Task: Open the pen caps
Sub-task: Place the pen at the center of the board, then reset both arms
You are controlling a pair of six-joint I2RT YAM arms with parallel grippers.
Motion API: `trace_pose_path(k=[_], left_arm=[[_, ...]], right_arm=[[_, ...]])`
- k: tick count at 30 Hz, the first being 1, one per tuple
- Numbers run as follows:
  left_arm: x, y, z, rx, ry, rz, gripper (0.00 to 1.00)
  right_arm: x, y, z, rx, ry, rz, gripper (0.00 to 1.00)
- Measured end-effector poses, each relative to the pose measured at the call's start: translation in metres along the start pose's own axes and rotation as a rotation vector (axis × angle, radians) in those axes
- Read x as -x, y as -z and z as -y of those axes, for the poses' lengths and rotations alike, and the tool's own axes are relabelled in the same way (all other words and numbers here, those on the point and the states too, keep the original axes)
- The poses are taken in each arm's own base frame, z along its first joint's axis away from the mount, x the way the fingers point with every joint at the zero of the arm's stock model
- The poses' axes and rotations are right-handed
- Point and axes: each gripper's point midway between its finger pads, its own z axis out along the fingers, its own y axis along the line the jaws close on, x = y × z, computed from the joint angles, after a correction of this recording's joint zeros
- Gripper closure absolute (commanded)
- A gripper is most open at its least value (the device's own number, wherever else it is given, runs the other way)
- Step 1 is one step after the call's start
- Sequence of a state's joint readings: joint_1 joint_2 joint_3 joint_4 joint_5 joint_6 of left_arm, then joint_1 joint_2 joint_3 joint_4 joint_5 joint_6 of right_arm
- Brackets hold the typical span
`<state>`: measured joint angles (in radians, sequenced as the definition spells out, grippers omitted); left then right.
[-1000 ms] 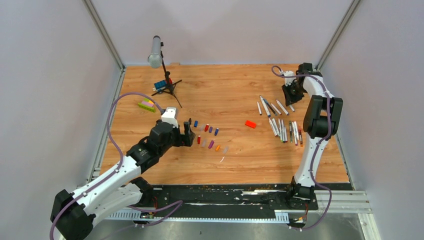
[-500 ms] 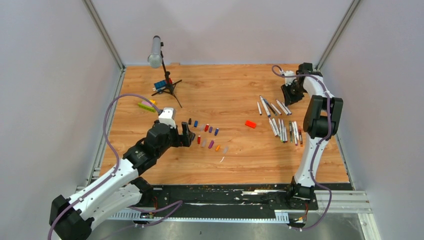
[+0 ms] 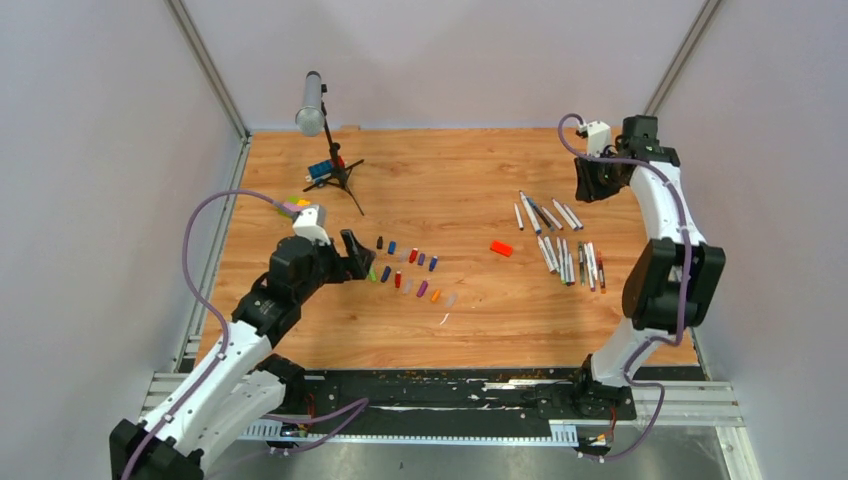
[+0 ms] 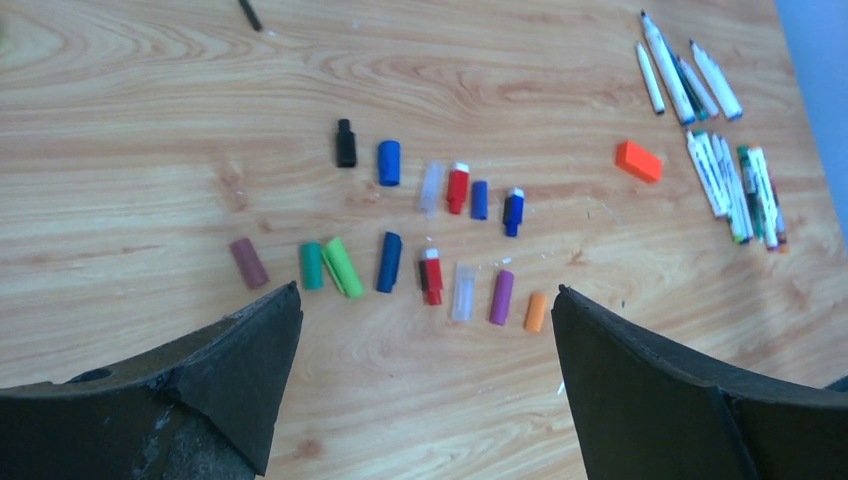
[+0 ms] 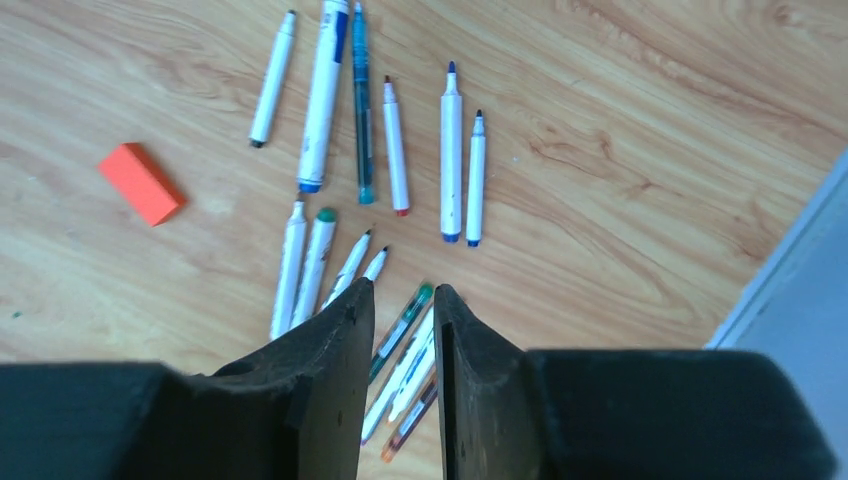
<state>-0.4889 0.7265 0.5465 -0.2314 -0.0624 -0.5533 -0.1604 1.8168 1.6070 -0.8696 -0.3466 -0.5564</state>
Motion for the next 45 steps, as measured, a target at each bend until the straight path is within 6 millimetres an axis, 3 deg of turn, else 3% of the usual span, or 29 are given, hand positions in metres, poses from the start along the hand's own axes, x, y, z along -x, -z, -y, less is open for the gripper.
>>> trace_pose_path(k=[3, 6, 8, 11, 13, 15, 22, 26, 36, 45], left_arm=[[0.014, -0.002, -0.021, 0.030, 0.070, 0.023, 0.00], [0.029, -0.006, -0.052, 0.073, 0.166, 0.043, 0.00], [0.032, -0.008, -0.073, 0.097, 0.236, 0.031, 0.00], [0.034, -0.008, -0.108, 0.163, 0.347, -0.002, 0.00], [0.040, -0.004, -0.118, 0.193, 0.378, -0.018, 0.00], [0.057, 0.002, -0.114, 0.192, 0.360, -0.012, 0.00], [0.151, 0.043, -0.078, 0.169, 0.217, 0.155, 0.00], [0.178, 0.069, -0.065, 0.197, 0.173, 0.205, 0.00], [0.199, 0.101, -0.048, 0.225, 0.103, 0.208, 0.00], [0.198, 0.099, -0.051, 0.236, 0.085, 0.173, 0.00]], right_arm=[[0.009, 0.039, -0.013, -0.023, 0.006, 0.092, 0.49], [0.015, 0.078, -0.020, -0.030, -0.029, 0.213, 0.10], [0.015, 0.105, -0.017, -0.035, -0.077, 0.313, 0.00], [0.012, 0.141, -0.007, -0.042, -0.155, 0.451, 0.00], [0.011, 0.162, -0.005, -0.028, -0.203, 0.527, 0.00], [0.015, 0.174, -0.008, 0.000, -0.225, 0.572, 0.00], [0.039, 0.206, -0.016, 0.021, -0.244, 0.626, 0.00], [0.051, 0.226, -0.025, 0.029, -0.209, 0.658, 0.00], [0.052, 0.251, -0.044, 0.011, -0.207, 0.671, 0.00], [0.045, 0.286, -0.065, -0.130, -0.140, 0.738, 0.00]])
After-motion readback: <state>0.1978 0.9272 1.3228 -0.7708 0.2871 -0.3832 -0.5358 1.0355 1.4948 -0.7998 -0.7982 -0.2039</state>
